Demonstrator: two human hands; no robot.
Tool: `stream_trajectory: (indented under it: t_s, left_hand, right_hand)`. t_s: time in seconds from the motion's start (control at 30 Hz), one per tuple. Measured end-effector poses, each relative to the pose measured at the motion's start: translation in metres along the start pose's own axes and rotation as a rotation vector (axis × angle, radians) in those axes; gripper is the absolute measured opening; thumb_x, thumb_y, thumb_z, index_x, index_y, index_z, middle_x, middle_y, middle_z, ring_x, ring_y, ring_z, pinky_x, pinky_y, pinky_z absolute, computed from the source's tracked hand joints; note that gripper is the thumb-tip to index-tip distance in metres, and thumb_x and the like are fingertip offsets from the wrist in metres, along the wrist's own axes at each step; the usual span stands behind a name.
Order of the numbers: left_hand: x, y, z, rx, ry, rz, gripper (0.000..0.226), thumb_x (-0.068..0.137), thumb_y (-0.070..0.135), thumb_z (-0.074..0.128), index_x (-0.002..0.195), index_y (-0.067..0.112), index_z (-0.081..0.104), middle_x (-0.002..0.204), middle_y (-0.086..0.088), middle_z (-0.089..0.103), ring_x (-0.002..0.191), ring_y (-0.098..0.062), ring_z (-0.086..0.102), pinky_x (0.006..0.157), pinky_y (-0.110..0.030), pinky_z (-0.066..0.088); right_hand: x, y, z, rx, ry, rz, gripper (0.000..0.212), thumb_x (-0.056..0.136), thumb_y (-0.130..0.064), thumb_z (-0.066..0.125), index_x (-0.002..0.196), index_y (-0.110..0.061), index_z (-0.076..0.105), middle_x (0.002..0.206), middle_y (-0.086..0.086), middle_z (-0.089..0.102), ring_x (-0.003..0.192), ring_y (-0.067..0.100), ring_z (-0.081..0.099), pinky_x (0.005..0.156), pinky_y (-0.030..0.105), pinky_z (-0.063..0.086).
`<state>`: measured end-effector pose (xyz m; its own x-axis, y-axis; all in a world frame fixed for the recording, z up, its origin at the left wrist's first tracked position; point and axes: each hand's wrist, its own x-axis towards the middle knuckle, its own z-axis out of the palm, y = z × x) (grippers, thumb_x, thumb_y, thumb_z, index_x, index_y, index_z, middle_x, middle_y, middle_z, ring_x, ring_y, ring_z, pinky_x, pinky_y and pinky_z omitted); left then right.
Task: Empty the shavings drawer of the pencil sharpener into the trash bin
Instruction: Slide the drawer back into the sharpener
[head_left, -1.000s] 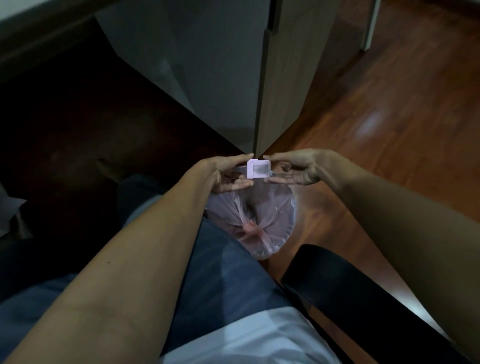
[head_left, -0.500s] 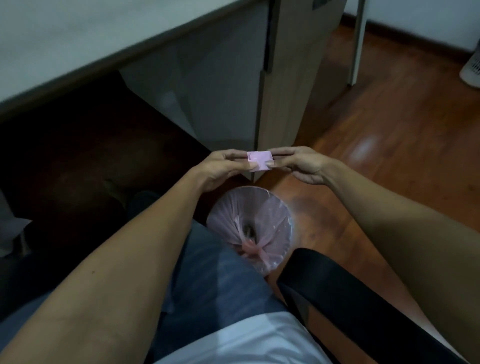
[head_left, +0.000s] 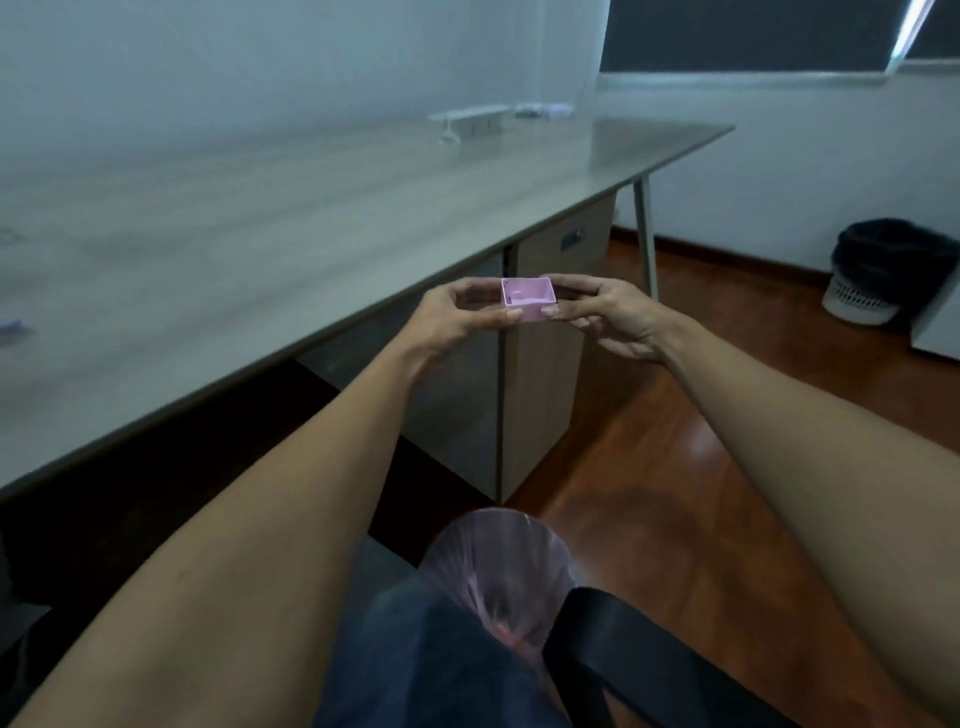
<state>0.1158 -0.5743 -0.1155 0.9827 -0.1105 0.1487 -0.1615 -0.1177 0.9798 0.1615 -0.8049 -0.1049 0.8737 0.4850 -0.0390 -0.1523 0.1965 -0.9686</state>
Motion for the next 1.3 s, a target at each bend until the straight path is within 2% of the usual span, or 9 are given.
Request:
stream_trajectory:
  t_s: [0.07, 0.2, 0.37, 0.47, 0.53, 0.67, 0.87, 1.13, 1.3]
  left_hand:
    - [0.006, 0.032, -0.004, 0.021, 0.0, 0.059, 0.057, 0.076, 0.012, 0.087, 0.128, 0.003, 0.068, 0.12, -0.009, 0.076, 0.112, -0.019, 0.072, 0.101, -0.031, 0.054]
    - [0.008, 0.083, -0.021, 0.03, 0.005, 0.132, 0.052, 0.079, 0.01, 0.085, 0.127, 0.001, 0.068, 0.122, -0.011, 0.075, 0.117, -0.023, 0.07, 0.105, -0.034, 0.052]
    - [-0.009, 0.148, -0.076, 0.082, 0.075, 0.196, 0.05, 0.08, 0.007, 0.083, 0.127, 0.0, 0.067, 0.122, -0.012, 0.075, 0.116, -0.023, 0.071, 0.104, -0.033, 0.052]
    - [-0.028, 0.18, -0.118, 0.139, 0.123, 0.206, 0.049, 0.081, 0.006, 0.082, 0.128, 0.0, 0.066, 0.122, -0.011, 0.075, 0.114, -0.02, 0.071, 0.103, -0.031, 0.052]
    - [-0.055, 0.199, -0.162, 0.165, 0.217, 0.208, 0.049, 0.082, 0.005, 0.081, 0.128, -0.001, 0.066, 0.122, -0.011, 0.075, 0.112, -0.018, 0.072, 0.102, -0.03, 0.053]
    - [-0.083, 0.216, -0.198, 0.234, 0.275, 0.199, 0.05, 0.082, 0.006, 0.082, 0.129, 0.0, 0.065, 0.124, -0.011, 0.074, 0.116, -0.019, 0.071, 0.101, -0.028, 0.053]
    - [-0.16, 0.225, -0.274, 0.325, 0.482, 0.154, 0.05, 0.079, 0.007, 0.084, 0.127, 0.005, 0.067, 0.116, -0.009, 0.077, 0.111, -0.018, 0.073, 0.1, -0.029, 0.054]
    - [-0.252, 0.202, -0.349, 0.402, 0.714, 0.063, 0.049, 0.079, 0.019, 0.085, 0.125, 0.01, 0.072, 0.115, -0.003, 0.078, 0.112, -0.015, 0.072, 0.099, -0.028, 0.052]
    - [-0.296, 0.17, -0.375, 0.365, 0.842, 0.021, 0.039, 0.085, 0.012, 0.08, 0.123, 0.007, 0.072, 0.11, -0.001, 0.078, 0.096, -0.004, 0.072, 0.087, -0.016, 0.051]
  right_hand:
    - [0.002, -0.029, 0.006, 0.013, -0.01, -0.05, 0.05, 0.084, 0.026, 0.057, 0.129, 0.005, 0.061, 0.112, 0.017, 0.073, 0.093, 0.016, 0.076, 0.083, 0.018, 0.058]
    - [0.006, -0.081, 0.031, 0.001, -0.075, -0.127, 0.049, 0.083, 0.025, 0.059, 0.127, 0.004, 0.063, 0.115, 0.016, 0.074, 0.105, 0.019, 0.073, 0.099, 0.024, 0.055]
    - [0.03, -0.128, 0.091, -0.031, -0.175, -0.205, 0.054, 0.083, 0.023, 0.061, 0.134, 0.007, 0.058, 0.131, 0.022, 0.066, 0.126, 0.027, 0.063, 0.108, 0.029, 0.048]
    - [0.045, -0.148, 0.139, -0.077, -0.264, -0.253, 0.053, 0.082, 0.019, 0.065, 0.133, 0.005, 0.06, 0.126, 0.017, 0.069, 0.122, 0.023, 0.066, 0.113, 0.029, 0.044]
    - [0.063, -0.158, 0.191, -0.114, -0.345, -0.267, 0.053, 0.083, 0.017, 0.066, 0.134, 0.005, 0.061, 0.126, 0.016, 0.07, 0.118, 0.02, 0.068, 0.112, 0.027, 0.045]
    - [0.077, -0.157, 0.24, -0.114, -0.411, -0.294, 0.054, 0.082, 0.016, 0.068, 0.135, 0.007, 0.059, 0.137, 0.024, 0.063, 0.13, 0.027, 0.061, 0.115, 0.032, 0.042]
    - [0.096, -0.139, 0.354, -0.106, -0.603, -0.265, 0.044, 0.081, 0.017, 0.069, 0.122, 0.001, 0.067, 0.129, 0.019, 0.069, 0.131, 0.027, 0.061, 0.114, 0.032, 0.043]
    - [0.115, -0.084, 0.47, -0.093, -0.802, -0.201, 0.033, 0.083, 0.013, 0.07, 0.111, -0.004, 0.073, 0.107, 0.007, 0.077, 0.106, 0.016, 0.072, 0.104, 0.026, 0.05]
    - [0.138, -0.044, 0.492, -0.19, -0.734, -0.262, 0.048, 0.078, -0.004, 0.083, 0.124, 0.001, 0.069, 0.122, 0.01, 0.074, 0.119, 0.021, 0.068, 0.113, 0.035, 0.044]
